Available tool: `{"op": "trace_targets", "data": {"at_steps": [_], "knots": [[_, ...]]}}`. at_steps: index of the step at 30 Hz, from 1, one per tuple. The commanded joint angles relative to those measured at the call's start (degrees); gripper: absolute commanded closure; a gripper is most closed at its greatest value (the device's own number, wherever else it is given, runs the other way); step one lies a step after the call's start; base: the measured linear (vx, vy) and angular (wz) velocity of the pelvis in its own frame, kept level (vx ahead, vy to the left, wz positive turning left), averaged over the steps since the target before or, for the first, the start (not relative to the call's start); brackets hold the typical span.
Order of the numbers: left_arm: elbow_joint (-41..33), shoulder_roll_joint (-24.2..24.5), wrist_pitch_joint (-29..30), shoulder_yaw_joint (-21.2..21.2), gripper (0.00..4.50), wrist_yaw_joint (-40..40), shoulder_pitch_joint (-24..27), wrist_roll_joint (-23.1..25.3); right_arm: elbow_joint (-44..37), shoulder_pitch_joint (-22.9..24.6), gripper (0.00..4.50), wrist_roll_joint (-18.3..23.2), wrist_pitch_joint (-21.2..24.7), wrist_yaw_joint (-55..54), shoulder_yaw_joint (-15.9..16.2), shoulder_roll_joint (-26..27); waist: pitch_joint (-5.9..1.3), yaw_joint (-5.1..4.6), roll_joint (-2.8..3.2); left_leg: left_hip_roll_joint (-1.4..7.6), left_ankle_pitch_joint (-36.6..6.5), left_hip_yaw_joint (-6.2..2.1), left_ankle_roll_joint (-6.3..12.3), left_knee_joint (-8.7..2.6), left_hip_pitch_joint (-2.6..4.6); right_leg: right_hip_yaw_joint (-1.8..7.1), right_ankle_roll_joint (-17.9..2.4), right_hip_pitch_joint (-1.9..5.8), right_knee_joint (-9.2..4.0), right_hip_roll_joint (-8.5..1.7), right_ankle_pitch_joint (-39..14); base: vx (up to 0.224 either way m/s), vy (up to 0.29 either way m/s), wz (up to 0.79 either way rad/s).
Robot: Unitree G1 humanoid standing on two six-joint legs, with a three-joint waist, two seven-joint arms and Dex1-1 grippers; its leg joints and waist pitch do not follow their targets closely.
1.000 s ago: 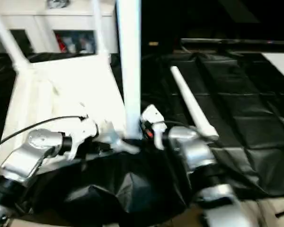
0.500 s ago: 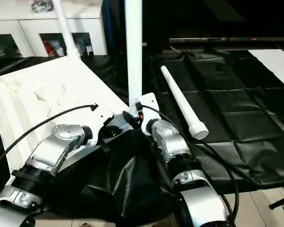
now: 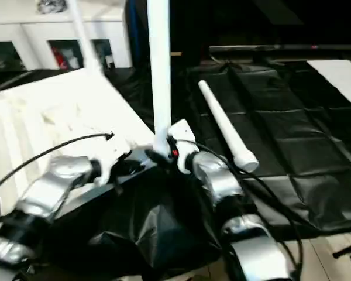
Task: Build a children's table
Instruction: Rotate leg to tighten
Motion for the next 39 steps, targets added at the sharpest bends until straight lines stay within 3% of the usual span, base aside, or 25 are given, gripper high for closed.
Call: {"op": "trace_targets", "data": {"at_steps": [1,5,10,12,15,16,22,28,32,35,39], "knots": [[-3.9,2.2,-2.4,-2.1,4.5,-7.5,1.0,-2.4,-4.4,2.1,0.54,0.4,0.1,6.1,1.4,-2.5,-3.77,0.24,0.37,1.12,-13.4,-0.01,2.56,-3.6,0.45,2.56,-12.7,3.14,-4.03,-3.71,-10.0,0.0,0.0,0.0],[-4.6,3.9,-2.2,-1.8,4.5,-9.6,1.8,-3.0,-9.2,4.5,0.54,1.4,1.3,11.6,2.9,-5.8,-3.45,1.09,0.43,1.25,-15.5,0.09,1.88,-3.8,0.83,2.6,-11.8,2.78,-4.39,-3.67,-13.7,0.0,0.0,0.0],[-6.0,5.6,-1.6,-1.5,4.5,-12.1,2.5,-4.5,-14.5,6.9,0.54,2.9,3.7,17.7,4.6,-9.0,-3.51,1.51,0.09,1.15,-15.1,-0.04,1.74,-3.81,0.64,2.68,-10.4,3.04,-4.48,-3.74,-15.4,0.0,0.0,0.0],[-7.0,6.5,-1.2,-1.6,4.5,-13.7,3.0,-5.4,-16.2,7.6,0.87,3.5,4.7,19.3,4.8,-9.5,-3.55,1.48,0.09,1.11,-14.5,-0.02,1.94,-3.75,0.51,2.67,-10.5,2.97,-4.42,-3.75,-15.0,0.0,0.0,0.0],[-7.5,7.0,-1.0,-1.7,4.5,-14.7,3.3,-5.7,-16.8,7.8,0.9,3.8,5.0,19.9,5.0,-9.5,-3.61,1.53,0.14,1.16,-13.5,0.02,2.0,-3.66,0.54,2.66,-11.0,2.87,-4.32,-3.76,-14.0,0.0,0.0,0.0],[-7.7,7.2,-0.9,-1.7,4.5,-15.0,3.4,-5.9,-17.1,7.9,1.14,3.9,5.2,20.0,5.1,-9.5,-3.58,1.55,0.12,1.16,-13.6,-0.01,1.96,-3.71,0.52,2.63,-11.0,2.88,-4.3,-3.73,-14.2,0.0,0.0,0.0],[-8.1,7.6,-0.4,-1.7,4.5,-15.5,3.7,-6.1,-18.8,8.5,1.66,4.4,6.6,20.1,5.7,-9.4,-3.47,1.95,0.1,1.15,-14.4,-0.01,1.43,-3.81,0.67,2.68,-10.2,2.79,-4.5,-3.76,-16.1,0.0,0.0,0.0],[-8.1,7.1,-0.3,-1.5,4.5,-14.1,3.8,-5.9,-19.6,9.3,1.74,4.3,7.5,19.8,6.0,-8.9,-3.61,2.04,0.0,1.1,-13.2,-0.03,1.39,-3.73,0.55,2.68,-10.1,2.91,-4.31,-3.76,-14.6,0.0,0.0,0.0],[-5.2,3.1,1.1,-0.3,4.5,-7.0,1.6,-4.4,-15.7,9.0,1.75,3.0,7.4,9.9,3.7,-4.8,-3.47,1.84,0.15,1.02,-14.1,-0.01,0.77,-3.77,0.55,2.71,-9.7,2.78,-4.53,-3.8,-16.5,0.0,0.0,0.0],[-3.2,0.0,2.8,0.3,4.5,-2.3,-0.1,-3.6,-11.9,7.9,1.75,2.1,7.2,2.0,1.9,-1.7,-3.27,1.42,-0.02,0.83,-16.1,-0.22,-0.29,-3.96,0.68,2.57,-8.5,2.73,-5.04,-3.89,-21.1,0.0,0.0,0.0],[0.2,-3.8,4.3,0.6,4.5,3.9,-2.7,-1.7,-7.7,6.2,1.76,2.6,7.8,-7.1,-0.9,2.8,-3.29,0.18,0.13,0.61,-17.0,-0.42,-0.55,-3.9,0.55,2.47,-7.6,2.74,-5.38,-3.86,-23.0,0.0,0.0,0.0]]}}
